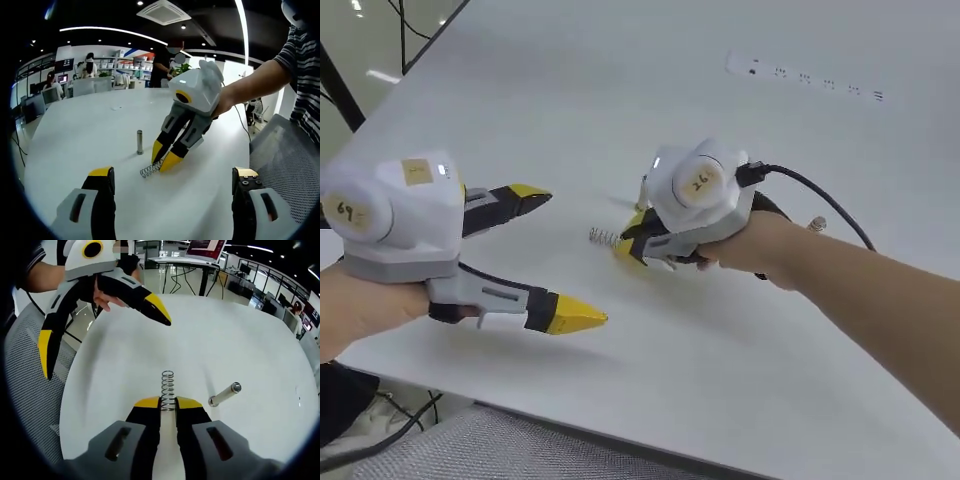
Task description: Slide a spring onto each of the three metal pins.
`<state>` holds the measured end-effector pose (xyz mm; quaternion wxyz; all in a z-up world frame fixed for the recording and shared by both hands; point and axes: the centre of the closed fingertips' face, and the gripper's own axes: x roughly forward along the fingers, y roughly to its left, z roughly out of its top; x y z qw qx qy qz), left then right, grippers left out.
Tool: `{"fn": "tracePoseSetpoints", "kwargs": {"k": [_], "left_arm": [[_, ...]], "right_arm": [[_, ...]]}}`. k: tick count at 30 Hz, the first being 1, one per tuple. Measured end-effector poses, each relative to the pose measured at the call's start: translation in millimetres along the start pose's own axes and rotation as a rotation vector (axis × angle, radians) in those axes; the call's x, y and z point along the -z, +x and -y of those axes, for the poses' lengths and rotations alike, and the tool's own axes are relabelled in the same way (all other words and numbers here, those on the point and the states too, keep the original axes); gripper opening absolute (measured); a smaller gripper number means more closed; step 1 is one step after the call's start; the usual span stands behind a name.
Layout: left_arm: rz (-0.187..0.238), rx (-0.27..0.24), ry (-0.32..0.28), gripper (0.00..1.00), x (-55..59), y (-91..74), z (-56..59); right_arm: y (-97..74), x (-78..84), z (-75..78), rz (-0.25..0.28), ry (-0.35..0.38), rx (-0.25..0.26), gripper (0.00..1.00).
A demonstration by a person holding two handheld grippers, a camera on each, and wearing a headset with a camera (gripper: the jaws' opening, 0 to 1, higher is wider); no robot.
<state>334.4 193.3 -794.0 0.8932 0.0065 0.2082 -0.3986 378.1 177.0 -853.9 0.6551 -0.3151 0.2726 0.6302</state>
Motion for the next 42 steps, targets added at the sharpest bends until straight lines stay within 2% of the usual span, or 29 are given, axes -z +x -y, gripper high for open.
{"fn": "tracePoseSetpoints", "kwargs": {"k": [10,14,21,26,29,34,37,40,42], "left_arm": [[0.000,0.032,0.022,0.97,-8.5,10.0,10.6],[-0.002,0.046,0.028,0.96,-9.3,13.0,15.2],[-0.011,0.082,0.044,0.95,-11.7,22.2,24.1],[-0.013,0.113,0.058,0.92,-14.6,31.2,28.5],[-0.016,0.140,0.064,0.87,-15.1,35.0,32.1],[0.012,0.174,0.049,0.80,-21.4,43.0,32.7],[0.030,0.179,0.058,0.72,-22.7,47.7,29.5],[0.036,0.195,0.029,0.66,-21.6,52.7,27.3],[0.038,0.213,0.034,0.60,-21.2,56.5,29.4]], "right_arm": [[-32.9,9.4,-2.5,0.017,-0.019,0.018,0.12],[-46.1,11.9,-4.2,0.037,-0.006,0.025,0.12],[-67.4,21.8,-12.4,0.035,-0.003,0.045,0.12],[-75.7,27.7,-16.5,0.024,-0.019,0.050,0.12],[-78.7,28.3,-20.4,0.028,-0.039,0.040,0.12],[-82.3,30.2,-28.0,0.028,-0.084,0.019,0.12],[-82.1,30.8,-28.1,0.026,-0.100,0.016,0.12],[-82.6,30.4,-26.4,0.026,-0.108,0.021,0.12],[-84.0,29.6,-25.5,0.034,-0.107,0.023,0.12]]}}
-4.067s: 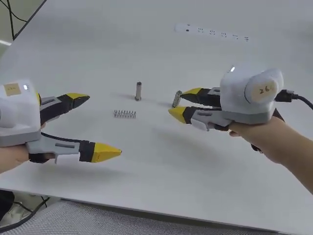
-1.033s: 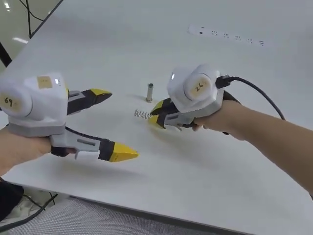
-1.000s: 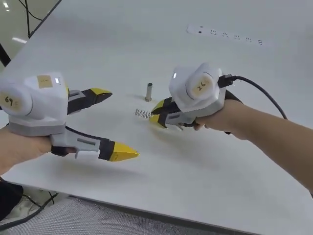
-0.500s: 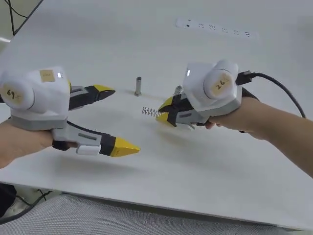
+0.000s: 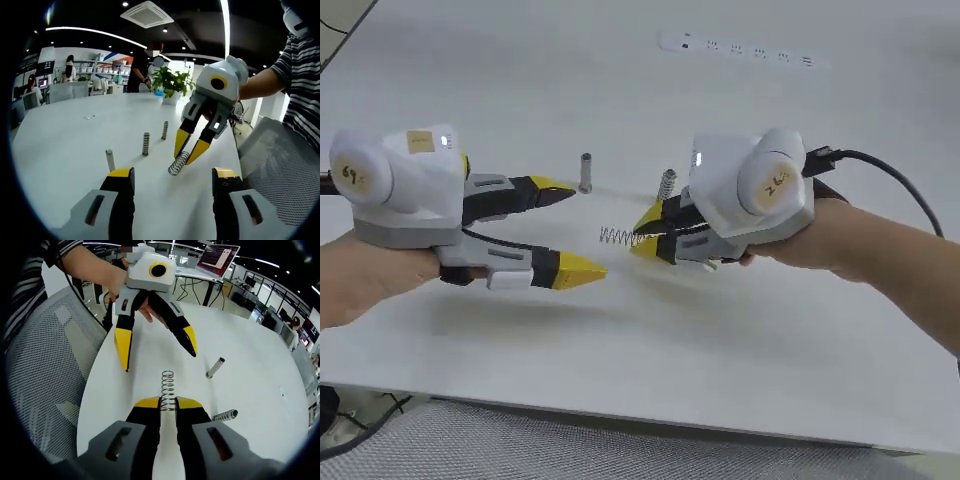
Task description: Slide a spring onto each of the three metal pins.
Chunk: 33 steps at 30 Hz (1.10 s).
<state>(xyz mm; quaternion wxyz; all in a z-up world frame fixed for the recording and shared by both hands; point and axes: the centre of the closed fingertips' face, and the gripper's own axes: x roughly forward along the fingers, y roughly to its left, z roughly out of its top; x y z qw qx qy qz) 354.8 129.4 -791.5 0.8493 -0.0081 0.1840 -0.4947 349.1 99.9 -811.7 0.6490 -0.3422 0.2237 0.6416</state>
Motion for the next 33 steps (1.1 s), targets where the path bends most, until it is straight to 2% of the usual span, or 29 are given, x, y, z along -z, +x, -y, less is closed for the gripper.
{"fn": "tracePoseSetpoints", "kwargs": {"k": [3,9,14,21,33], "left_arm": [[0.006,0.039,0.015,0.46,1.8,5.8,4.9],[0.036,0.079,0.011,0.35,0.7,15.7,6.4],[0.036,0.120,0.017,0.25,-0.8,20.7,11.9],[0.038,0.144,0.022,0.21,-2.6,24.4,18.2],[0.037,0.166,0.031,0.11,-3.5,23.7,21.9]], "right_arm": [[-1.9,0.4,1.6,0.006,0.006,0.004,0.12],[-4.9,3.2,-0.5,0.005,0.008,0.003,0.12],[-7.9,1.7,-3.4,0.017,0.003,-0.006,0.12],[-11.3,-1.2,-4.2,0.029,-0.009,-0.010,0.12],[-11.3,-6.1,-8.9,0.037,-0.029,-0.024,0.12]]}}
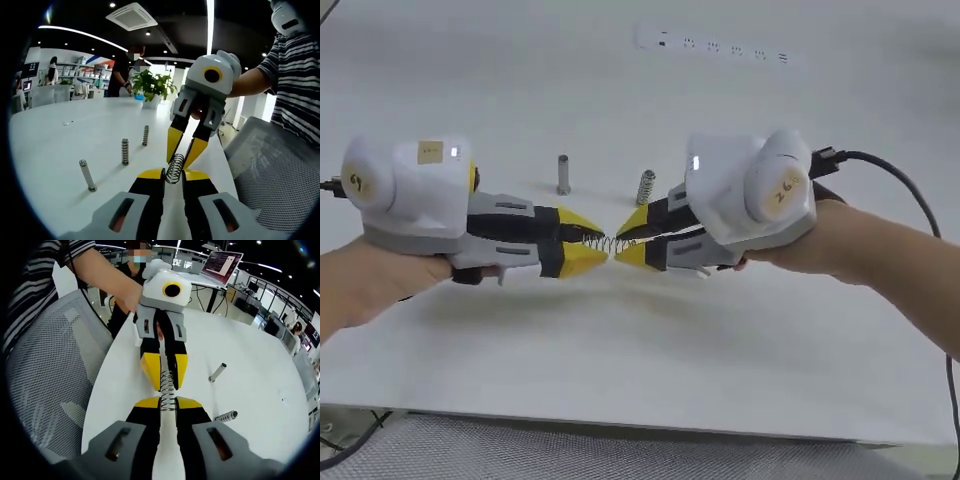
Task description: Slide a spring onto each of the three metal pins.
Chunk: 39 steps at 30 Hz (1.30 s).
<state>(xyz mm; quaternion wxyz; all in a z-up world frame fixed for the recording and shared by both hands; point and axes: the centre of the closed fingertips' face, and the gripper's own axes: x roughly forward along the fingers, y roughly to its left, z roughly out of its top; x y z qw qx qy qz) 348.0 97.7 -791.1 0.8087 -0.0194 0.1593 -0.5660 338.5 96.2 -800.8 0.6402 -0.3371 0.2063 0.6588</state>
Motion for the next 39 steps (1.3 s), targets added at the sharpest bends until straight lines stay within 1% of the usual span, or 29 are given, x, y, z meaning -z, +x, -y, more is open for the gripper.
{"fn": "tracePoseSetpoints", "kwargs": {"k": [6,11,12,16,19,25,28,31,34,39], "left_arm": [[0.004,0.002,-0.003,0.10,-0.7,-0.1,0.9],[0.001,0.021,-0.008,0.08,-1.0,-0.1,3.9],[-0.002,0.023,-0.009,0.08,-0.7,0.1,5.0],[-0.011,0.035,-0.009,0.08,0.6,0.7,8.0],[-0.015,0.037,-0.009,0.07,0.9,0.9,8.3],[-0.020,0.046,-0.011,0.07,0.5,0.7,11.3],[-0.022,0.046,-0.013,0.07,1.2,0.0,12.1],[-0.027,0.051,-0.015,0.07,2.1,-1.3,12.7],[-0.030,0.057,-0.016,0.07,2.1,-1.3,14.1],[-0.036,0.068,-0.017,0.07,2.9,-0.5,15.5]], "right_arm": [[-0.8,-0.2,0.2,0.003,0.005,-0.002,0.12],[-1.9,-0.1,-1.3,0.003,0.002,-0.006,0.12],[-2.6,2.2,-1.4,-0.006,-0.008,-0.006,0.12],[-2.0,2.0,-4.8,0.003,0.006,-0.014,0.12],[-2.0,2.4,-5.5,0.002,0.006,-0.012,0.13],[-3.8,2.7,-6.8,0.008,0.028,-0.007,0.13],[-5.4,6.1,-5.3,-0.001,0.039,0.006,0.19],[-8.4,12.5,-8.8,-0.002,0.045,-0.003,0.18],[-8.9,15.2,-10.4,-0.008,0.038,-0.003,0.17],[-9.1,11.6,-10.6,0.009,0.035,-0.005,0.15]]}}
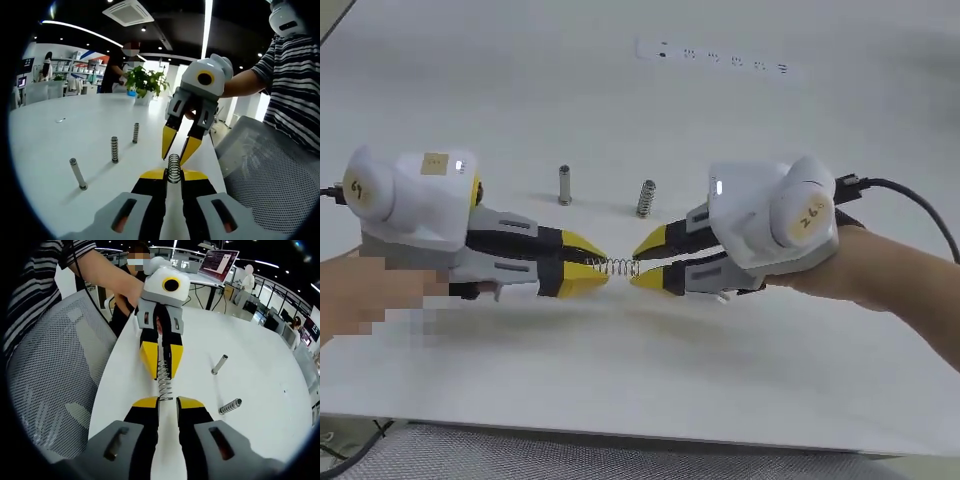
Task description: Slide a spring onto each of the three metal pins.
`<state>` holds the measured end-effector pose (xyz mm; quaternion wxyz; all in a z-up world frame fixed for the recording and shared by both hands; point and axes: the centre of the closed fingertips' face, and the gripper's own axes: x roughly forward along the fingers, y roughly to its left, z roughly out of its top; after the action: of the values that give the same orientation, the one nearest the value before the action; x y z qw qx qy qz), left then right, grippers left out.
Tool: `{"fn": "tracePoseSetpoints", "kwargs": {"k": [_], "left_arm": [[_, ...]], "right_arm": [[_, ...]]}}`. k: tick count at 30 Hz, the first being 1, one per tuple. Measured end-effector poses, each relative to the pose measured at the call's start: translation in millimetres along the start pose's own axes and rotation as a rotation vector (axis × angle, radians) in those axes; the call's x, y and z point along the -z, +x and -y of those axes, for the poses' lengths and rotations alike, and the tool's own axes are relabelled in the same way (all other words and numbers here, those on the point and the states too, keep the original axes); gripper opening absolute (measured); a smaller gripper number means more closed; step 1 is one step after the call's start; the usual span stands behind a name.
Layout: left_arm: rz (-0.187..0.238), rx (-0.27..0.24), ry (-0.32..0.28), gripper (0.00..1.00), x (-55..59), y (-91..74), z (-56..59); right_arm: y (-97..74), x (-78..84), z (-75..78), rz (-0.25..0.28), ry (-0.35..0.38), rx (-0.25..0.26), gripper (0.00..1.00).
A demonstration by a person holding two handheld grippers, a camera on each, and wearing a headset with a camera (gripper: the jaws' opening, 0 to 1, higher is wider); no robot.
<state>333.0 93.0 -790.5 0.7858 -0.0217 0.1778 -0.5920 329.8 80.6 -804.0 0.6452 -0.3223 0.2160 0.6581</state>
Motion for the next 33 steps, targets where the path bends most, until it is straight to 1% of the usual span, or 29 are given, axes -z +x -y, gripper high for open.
{"fn": "tracePoseSetpoints", "kwargs": {"k": [3,8,13,17,19,25,29,33], "left_arm": [[0.001,0.003,-0.001,0.07,-0.7,-0.1,0.4],[-0.001,0.013,-0.008,0.07,-0.3,-1.6,1.4],[-0.009,0.014,-0.011,0.07,2.5,-1.6,1.7],[-0.019,0.014,-0.006,0.07,4.1,-1.2,1.7],[-0.032,0.012,-0.001,0.07,6.4,-1.0,1.9],[-0.051,0.008,0.012,0.07,10.3,-0.9,3.1],[-0.063,0.009,0.021,0.07,12.5,-0.9,3.7],[-0.070,0.010,0.029,0.07,13.8,-0.8,4.8]], "right_arm": [[0.4,0.4,-1.7,-0.004,-0.016,-0.009,0.13],[0.2,-1.3,-3.6,0.002,-0.040,-0.019,0.12],[-2.6,-4.5,-4.0,-0.007,-0.084,-0.013,0.12],[-3.7,-6.4,-3.3,-0.018,-0.119,-0.010,0.12],[-4.4,-8.0,-3.2,-0.015,-0.126,-0.011,0.12],[-4.8,-11.9,-4.1,-0.014,-0.135,-0.017,0.13],[-6.0,-17.5,-3.4,0.005,-0.122,-0.017,0.13],[-7.3,-26.6,-3.1,0.039,-0.104,-0.023,0.13]]}}
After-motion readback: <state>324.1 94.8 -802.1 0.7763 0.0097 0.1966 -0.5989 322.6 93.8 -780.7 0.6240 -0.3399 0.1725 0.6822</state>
